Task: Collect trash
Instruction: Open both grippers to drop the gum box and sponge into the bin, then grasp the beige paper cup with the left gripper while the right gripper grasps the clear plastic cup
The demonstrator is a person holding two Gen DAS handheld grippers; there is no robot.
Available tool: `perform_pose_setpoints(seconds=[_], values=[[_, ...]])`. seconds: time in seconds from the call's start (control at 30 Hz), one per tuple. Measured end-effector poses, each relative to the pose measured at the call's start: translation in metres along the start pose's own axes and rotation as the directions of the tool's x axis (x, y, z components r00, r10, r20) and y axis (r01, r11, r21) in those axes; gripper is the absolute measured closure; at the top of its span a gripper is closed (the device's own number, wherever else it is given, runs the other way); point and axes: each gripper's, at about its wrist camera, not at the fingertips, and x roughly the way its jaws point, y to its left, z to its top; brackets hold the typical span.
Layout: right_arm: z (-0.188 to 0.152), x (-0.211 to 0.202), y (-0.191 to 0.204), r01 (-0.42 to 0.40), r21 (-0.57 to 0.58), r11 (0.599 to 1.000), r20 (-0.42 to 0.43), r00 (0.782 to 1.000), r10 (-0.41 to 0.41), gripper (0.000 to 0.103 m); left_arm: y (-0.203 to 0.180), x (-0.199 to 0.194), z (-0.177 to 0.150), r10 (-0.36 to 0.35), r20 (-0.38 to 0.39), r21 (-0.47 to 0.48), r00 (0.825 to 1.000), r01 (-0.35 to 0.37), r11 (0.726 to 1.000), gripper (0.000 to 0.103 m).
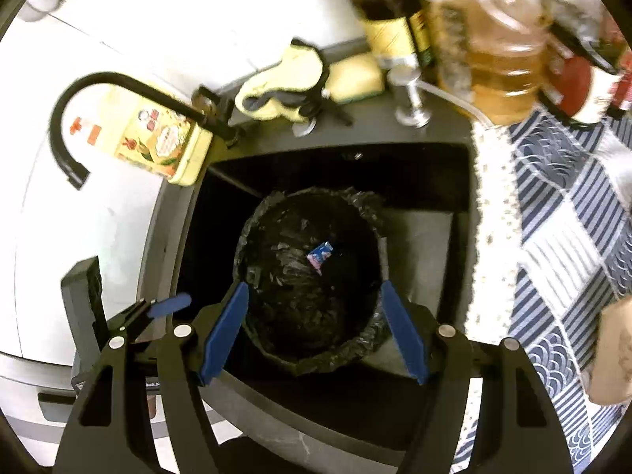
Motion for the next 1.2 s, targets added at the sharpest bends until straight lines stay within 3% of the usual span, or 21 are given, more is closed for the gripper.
perform_pose_setpoints(seconds=[0.2, 0.53, 0.63, 0.73, 0.87, 1.07, 1.2], values=[[-0.029, -0.041, -0.024, -0.001, 0.027, 1.000, 0.062, 0.998, -0.001, 0.033, -0.036, -0.012, -0.007, 0.040, 0.002, 0.068, 0.999, -0.040, 0.997, 0.009], [-0.061, -0.116, -0.091, 0.053, 0.087, 0.995, 0.141, 0.988, -0.065, 0.033, -0.130, -0.019, -0.012, -0.004, 0.045, 0.225, 0.999, -0.006, 0.974, 0.009], [-0.071, -0.131, -0.117, 0.054, 0.113, 0.992, 0.134, 0.989, -0.069, 0.033, -0.156, -0.014, -0.008, 0.018, 0.055, 0.239, 0.998, -0.031, 0.970, 0.009], [-0.078, -0.145, -0.139, 0.048, 0.119, 0.992, 0.133, 0.989, -0.064, 0.033, -0.183, -0.011, -0.004, -0.005, 0.071, 0.241, 0.997, -0.012, 0.971, 0.009], [-0.089, -0.173, -0.172, 0.017, 0.150, 0.988, 0.143, 0.989, -0.039, 0.033, -0.230, 0.009, 0.002, -0.011, 0.041, 0.254, 0.999, 0.000, 0.967, 0.009], [-0.107, -0.236, -0.234, 0.052, 0.205, 0.977, 0.193, 0.977, -0.092, 0.031, -0.301, 0.026, -0.007, -0.049, -0.001, 0.294, 0.999, 0.047, 0.955, 0.009], [-0.121, -0.265, -0.285, 0.087, 0.254, 0.963, 0.202, 0.969, -0.141, 0.031, -0.335, 0.038, -0.013, -0.034, -0.009, 0.298, 0.999, 0.035, 0.954, 0.009]])
